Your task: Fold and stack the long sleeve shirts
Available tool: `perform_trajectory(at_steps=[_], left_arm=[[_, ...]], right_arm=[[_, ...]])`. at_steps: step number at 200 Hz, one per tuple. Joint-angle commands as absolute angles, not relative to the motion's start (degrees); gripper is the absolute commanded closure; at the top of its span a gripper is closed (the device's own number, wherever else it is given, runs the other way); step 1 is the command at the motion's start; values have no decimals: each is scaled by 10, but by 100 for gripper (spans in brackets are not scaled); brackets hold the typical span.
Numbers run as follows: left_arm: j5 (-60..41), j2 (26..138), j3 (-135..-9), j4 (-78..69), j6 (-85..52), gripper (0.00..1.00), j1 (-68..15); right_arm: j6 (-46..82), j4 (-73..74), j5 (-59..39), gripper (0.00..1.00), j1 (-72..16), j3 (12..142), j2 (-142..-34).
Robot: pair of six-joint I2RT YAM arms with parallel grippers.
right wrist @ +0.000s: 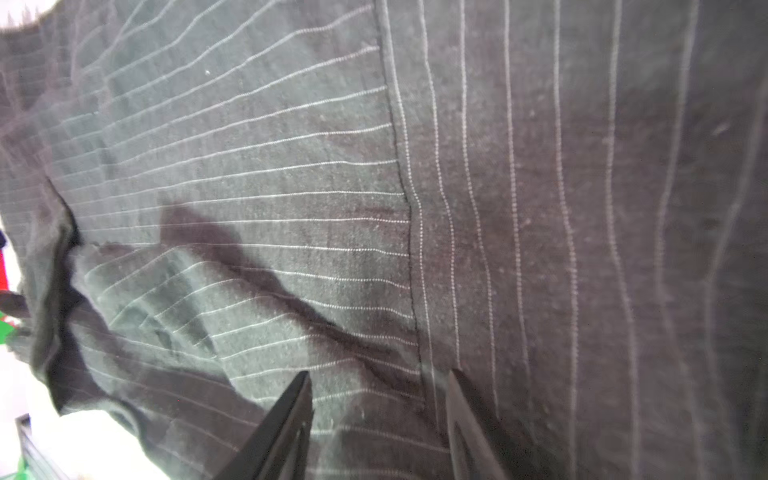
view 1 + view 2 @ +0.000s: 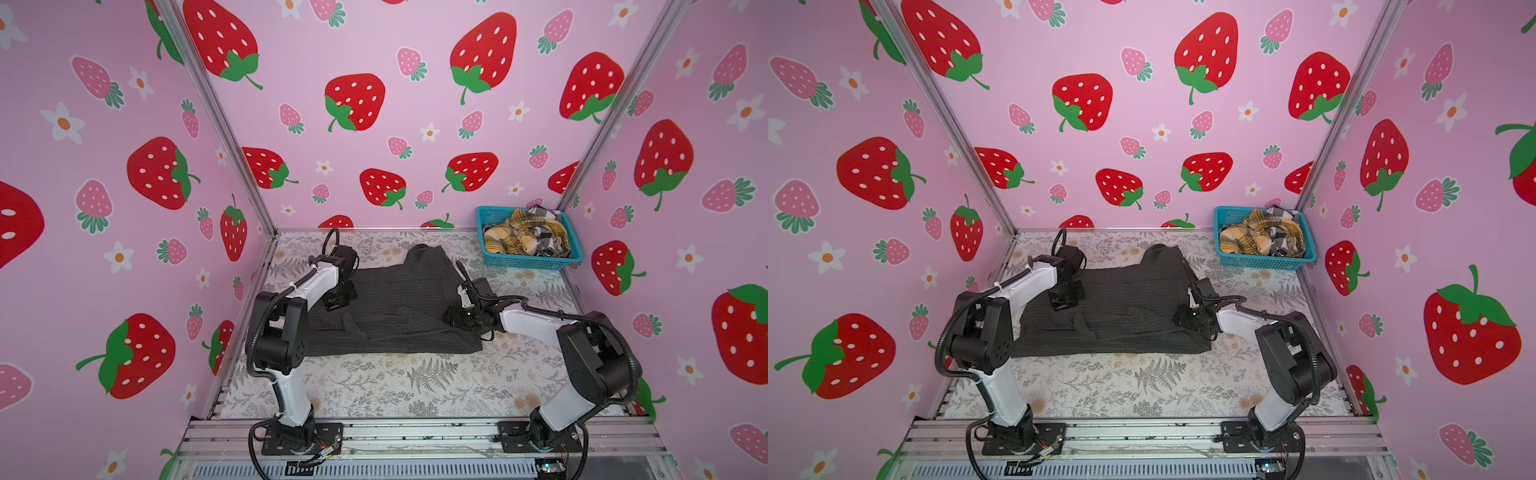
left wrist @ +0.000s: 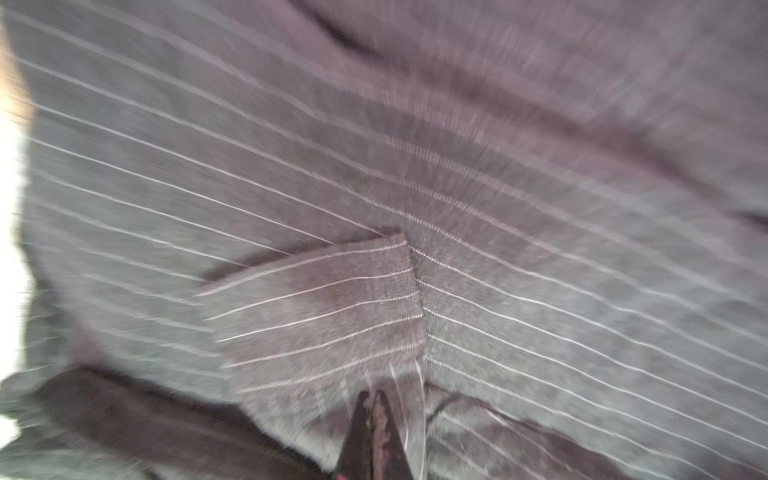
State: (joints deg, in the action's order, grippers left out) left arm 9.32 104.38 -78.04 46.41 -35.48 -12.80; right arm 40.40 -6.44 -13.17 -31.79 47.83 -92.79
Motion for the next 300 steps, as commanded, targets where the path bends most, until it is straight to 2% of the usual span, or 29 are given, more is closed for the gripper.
perform_trajectory(at_steps=[1,15,29,35,48,60,115,145,158,168,179,191,207,228,247,274,300], left_arm=[[136,983,-765,434,-348,100,-125],[97,990,-776,446,-340,100,-121],[91,1038,-824,509,-333,70,-130],[99,1058,-842,530,-330,62,-138],[111,1090,-861,554,-328,53,-151],[108,1108,-862,559,-334,52,-156],[98,1140,-844,552,-348,61,-161],[92,1148,-844,535,-345,86,-161],[87,1158,-850,539,-343,90,-160],[87,1163,-855,547,-342,87,-161],[95,1164,-856,557,-345,71,-161],[102,1157,-850,561,-346,59,-161],[109,1152,-843,566,-345,57,-161],[101,1156,-833,559,-343,71,-161],[97,1158,-827,551,-347,100,-161],[92,1149,-826,538,-346,100,-161],[137,1109,-831,536,-350,100,-160]], right_arm=[[376,-104,-106,41,-316,496,-882],[370,-118,-99,41,-316,498,-867],[370,-125,-93,41,-316,494,-857],[371,-126,-91,41,-316,493,-855],[375,-127,-88,42,-315,489,-853],[378,-127,-87,42,-316,488,-853],[381,-124,-97,44,-315,489,-859],[381,-125,-97,44,-316,484,-860],[382,-126,-95,44,-315,481,-859],[382,-127,-95,44,-313,480,-857],[381,-129,-95,44,-312,480,-856],[381,-129,-95,44,-310,480,-854],[382,-130,-95,45,-309,481,-854],[385,-128,-96,45,-306,483,-856],[385,-128,-97,46,-304,484,-857],[383,-133,-97,47,-300,483,-854],[382,-136,-97,47,-297,483,-848]])
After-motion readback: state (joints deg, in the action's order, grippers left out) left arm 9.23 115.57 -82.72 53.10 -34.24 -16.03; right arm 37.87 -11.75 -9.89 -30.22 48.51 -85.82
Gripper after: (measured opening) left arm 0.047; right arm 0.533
